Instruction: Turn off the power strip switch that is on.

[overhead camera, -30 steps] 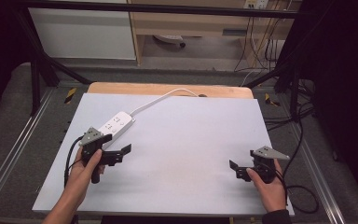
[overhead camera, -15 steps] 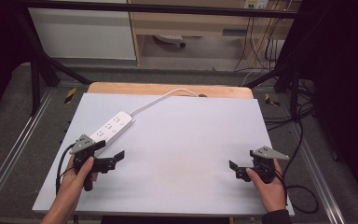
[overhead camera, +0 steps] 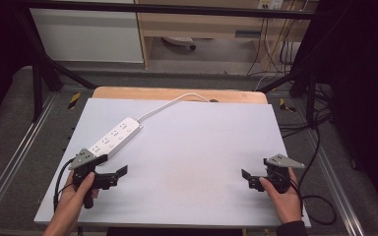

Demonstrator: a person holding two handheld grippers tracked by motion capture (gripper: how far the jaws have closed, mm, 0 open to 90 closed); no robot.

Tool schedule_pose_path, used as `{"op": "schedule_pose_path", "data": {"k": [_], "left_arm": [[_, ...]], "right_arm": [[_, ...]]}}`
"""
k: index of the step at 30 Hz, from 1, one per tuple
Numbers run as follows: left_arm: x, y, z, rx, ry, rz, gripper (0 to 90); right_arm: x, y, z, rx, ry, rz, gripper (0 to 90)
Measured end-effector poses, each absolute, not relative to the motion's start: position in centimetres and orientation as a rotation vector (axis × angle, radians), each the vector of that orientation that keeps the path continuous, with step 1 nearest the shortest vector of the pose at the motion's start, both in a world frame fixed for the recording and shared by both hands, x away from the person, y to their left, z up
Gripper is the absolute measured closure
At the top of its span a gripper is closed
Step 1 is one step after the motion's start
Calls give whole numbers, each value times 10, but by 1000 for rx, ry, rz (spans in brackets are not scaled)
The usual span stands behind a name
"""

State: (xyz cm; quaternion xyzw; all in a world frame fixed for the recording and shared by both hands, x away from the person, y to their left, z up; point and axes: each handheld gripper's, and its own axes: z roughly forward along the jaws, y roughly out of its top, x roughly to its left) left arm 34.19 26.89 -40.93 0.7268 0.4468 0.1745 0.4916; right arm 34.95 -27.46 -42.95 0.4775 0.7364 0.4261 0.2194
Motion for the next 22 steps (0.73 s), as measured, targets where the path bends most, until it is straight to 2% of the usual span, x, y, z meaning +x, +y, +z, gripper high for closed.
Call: {"op": "schedule_pose_path", "data": {"k": [22], "left_arm": [[329,279,-424,1775,1112,422,65]], "right_arm": [[352,-273,-439,1355,2079,1111,28]]}}
